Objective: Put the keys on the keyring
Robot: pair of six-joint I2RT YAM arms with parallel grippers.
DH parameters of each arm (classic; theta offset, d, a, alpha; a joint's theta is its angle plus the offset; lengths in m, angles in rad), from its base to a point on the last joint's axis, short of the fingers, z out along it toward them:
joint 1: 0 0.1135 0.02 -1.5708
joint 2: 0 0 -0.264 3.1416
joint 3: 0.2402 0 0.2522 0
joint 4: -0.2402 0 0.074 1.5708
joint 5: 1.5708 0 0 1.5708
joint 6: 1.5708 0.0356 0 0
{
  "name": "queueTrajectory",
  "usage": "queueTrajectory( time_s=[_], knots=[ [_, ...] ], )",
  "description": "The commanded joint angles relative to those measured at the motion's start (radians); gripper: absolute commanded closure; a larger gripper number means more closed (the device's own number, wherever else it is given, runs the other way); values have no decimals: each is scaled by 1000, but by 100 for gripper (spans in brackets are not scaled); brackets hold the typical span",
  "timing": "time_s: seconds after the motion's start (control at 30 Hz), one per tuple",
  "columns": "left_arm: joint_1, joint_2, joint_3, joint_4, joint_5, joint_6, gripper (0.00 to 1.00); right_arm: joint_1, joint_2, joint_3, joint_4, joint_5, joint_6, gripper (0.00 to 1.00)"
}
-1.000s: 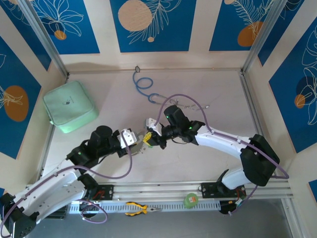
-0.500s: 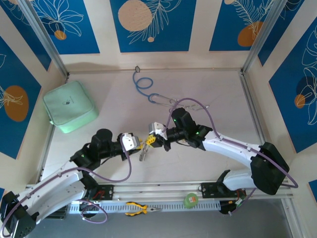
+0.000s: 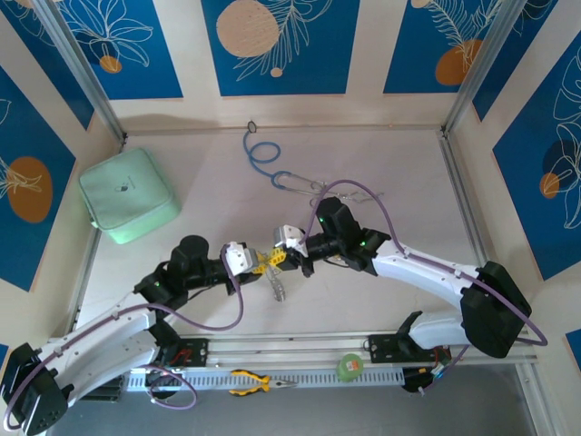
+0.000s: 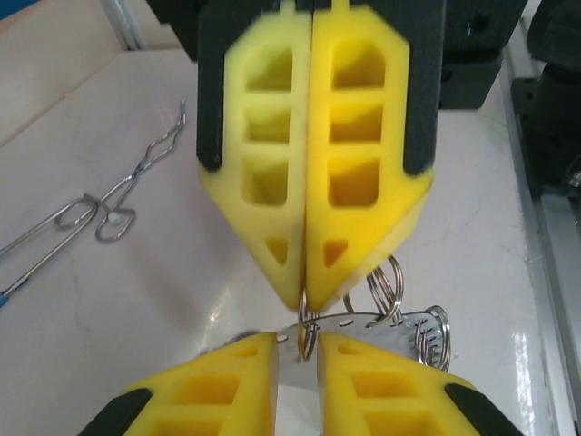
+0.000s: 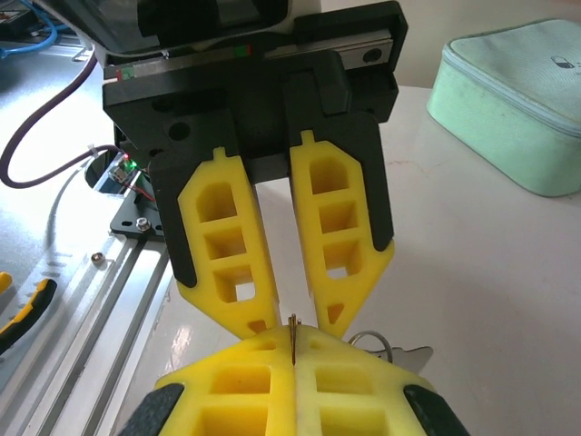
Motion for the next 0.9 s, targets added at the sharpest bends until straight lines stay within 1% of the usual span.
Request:
queueTrajectory(
  time_s=[0.0,0.1,0.17,0.3,0.4,0.43,0.47,0.5,0.53,0.67,0.77,0.83,0.87],
  knots=[
    [0,-1,-9,71,52,-25,80,10,-12,22,8,-33,-20,100],
    [0,-1,-9,73,45,-27,79,10,-11,22,6,-27,-23,100],
    [0,1,-12,80,45,-28,81,10,-10,22,5,-34,-18,100],
    [0,13,-10,88,37,-24,99,13,-7,26,9,-47,-4,100],
    [0,12,-4,85,21,-16,100,14,-6,35,-33,-23,-16,100],
    [0,7,-1,80,10,-14,100,11,-4,45,-65,-4,-24,95],
    [0,2,0,75,-2,-15,100,5,-4,55,-103,5,-35,83],
    [-1,-5,3,64,-15,-12,100,-6,-5,69,-146,9,-42,75],
    [0,-11,7,50,-26,-5,100,-19,-11,79,-189,10,-44,73],
    [-1,-7,69,-78,-52,66,100,-61,-44,111,-303,38,-26,71],
    [-1,16,146,-221,-81,164,100,-67,-79,130,-361,134,-55,71],
    [-2,33,191,-295,-96,244,100,-69,-129,123,-322,221,-41,75],
    [-1,43,211,-324,-102,286,100,-87,-173,97,-241,247,8,75]
  ],
)
